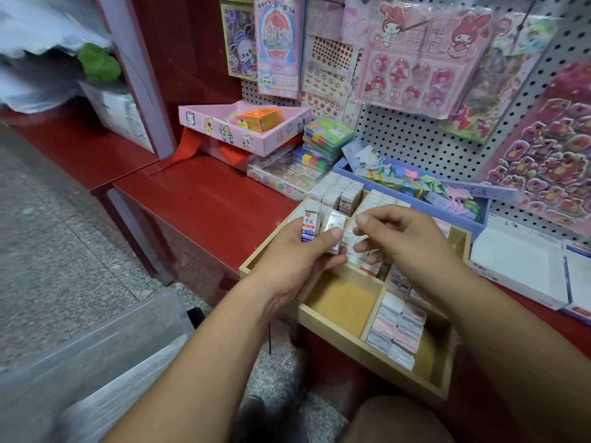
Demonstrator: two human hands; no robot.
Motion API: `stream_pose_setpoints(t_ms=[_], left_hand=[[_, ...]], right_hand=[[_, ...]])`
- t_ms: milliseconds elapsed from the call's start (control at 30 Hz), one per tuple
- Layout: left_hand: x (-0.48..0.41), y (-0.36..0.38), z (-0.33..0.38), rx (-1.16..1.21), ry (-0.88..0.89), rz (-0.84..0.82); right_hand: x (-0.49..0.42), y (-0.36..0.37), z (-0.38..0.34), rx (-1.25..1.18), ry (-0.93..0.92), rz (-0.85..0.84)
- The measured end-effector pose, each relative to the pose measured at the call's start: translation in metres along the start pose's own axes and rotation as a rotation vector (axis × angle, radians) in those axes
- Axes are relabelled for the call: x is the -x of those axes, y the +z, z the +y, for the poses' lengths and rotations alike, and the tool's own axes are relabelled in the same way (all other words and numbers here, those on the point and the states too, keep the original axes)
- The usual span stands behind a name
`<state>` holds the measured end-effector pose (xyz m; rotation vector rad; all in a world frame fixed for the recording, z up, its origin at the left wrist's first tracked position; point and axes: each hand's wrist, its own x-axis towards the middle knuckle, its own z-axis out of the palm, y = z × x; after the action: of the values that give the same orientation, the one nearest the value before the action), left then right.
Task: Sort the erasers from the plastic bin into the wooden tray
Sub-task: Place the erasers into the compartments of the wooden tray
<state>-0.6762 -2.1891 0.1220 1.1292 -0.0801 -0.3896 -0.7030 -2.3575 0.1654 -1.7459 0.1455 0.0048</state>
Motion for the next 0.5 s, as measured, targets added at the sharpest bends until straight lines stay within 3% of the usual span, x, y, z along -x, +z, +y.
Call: stream_pose_setpoints(t_ms=[200,500], left_hand=[[0.002,-0.007,-0.002,-0.088,0.025,-0.089],[0.005,-0.017,0.007,-0.025,-0.058,-0.015]], right_hand=[[-0.018,0.015,-0.002,-0.021,0.096,-0.110],[-0.026,0.021,0.005,-0.065,0.073,-0.070]])
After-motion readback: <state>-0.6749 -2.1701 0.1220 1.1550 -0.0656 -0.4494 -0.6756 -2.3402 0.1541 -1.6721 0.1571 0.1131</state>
